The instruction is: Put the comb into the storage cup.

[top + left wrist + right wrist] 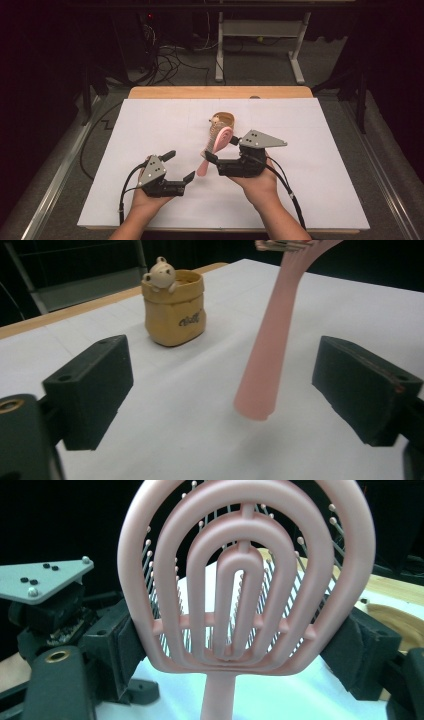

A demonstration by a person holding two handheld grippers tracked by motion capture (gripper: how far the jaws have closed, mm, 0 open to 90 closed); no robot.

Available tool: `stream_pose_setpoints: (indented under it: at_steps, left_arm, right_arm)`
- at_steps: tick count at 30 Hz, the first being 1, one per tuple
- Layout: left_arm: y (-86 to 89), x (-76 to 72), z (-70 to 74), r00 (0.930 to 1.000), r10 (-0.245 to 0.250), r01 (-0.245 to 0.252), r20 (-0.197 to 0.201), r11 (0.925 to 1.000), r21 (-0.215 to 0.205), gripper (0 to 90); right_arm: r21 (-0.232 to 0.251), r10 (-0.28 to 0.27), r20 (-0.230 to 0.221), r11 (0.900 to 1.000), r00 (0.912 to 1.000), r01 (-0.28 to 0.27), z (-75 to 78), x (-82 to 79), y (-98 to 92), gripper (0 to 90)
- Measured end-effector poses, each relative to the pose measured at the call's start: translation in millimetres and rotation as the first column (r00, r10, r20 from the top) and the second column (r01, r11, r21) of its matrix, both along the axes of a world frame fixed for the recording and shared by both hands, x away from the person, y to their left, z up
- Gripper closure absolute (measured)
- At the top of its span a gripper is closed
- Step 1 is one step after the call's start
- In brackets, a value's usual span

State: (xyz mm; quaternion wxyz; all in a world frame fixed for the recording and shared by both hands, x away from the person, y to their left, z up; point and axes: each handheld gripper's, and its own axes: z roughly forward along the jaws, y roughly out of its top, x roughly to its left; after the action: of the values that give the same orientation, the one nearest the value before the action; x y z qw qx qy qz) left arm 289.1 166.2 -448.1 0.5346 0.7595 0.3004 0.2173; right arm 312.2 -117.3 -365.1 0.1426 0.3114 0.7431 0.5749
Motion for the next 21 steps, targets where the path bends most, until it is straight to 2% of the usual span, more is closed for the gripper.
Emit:
stream_pose_setpoints:
  at_steps: [5, 9, 13, 14, 21]
  left_arm:
    - [12.1, -0.1, -2.9, 0.9996, 0.025, -0.025, -0.013, 0.9995, -0.018, 0.4]
    - [25.6, -1.2, -12.6, 0.9981, 0.055, -0.056, -0.029, 0.9976, -0.041, 0.0]
    - [30.9, -1.3, -13.4, 0.9975, 0.065, -0.066, -0.029, 0.9968, -0.045, 0.0]
    - [33.9, -0.7, -14.1, 0.9965, 0.075, -0.077, -0.035, 0.9953, -0.058, 0.0]
    - [39.9, 0.2, -17.4, 0.9956, 0.086, -0.088, -0.035, 0.9948, -0.052, 0.0]
  right_arm:
    - [-0.004, -0.002, 0.009, 1.0, 1.0, 0.002, 1.7, -1.8, -3.4, 20.4]
    - [-0.029, -0.006, 0.02, 1.0, 0.9998, 0.007, 3.1, -3.6, -7.1, 20.4]
    - [-0.04, -0.013, 0.024, 0.999, 0.9996, 0.014, 1.9, -3.7, -9.6, 20.4]
    - [-0.041, -0.014, 0.026, 0.999, 0.9995, 0.016, 1.7, -3.7, -10.6, 20.4]
    - [-0.05, -0.034, 0.027, 0.998, 0.9991, 0.036, -1.0, -4.3, -17.9, 20.4]
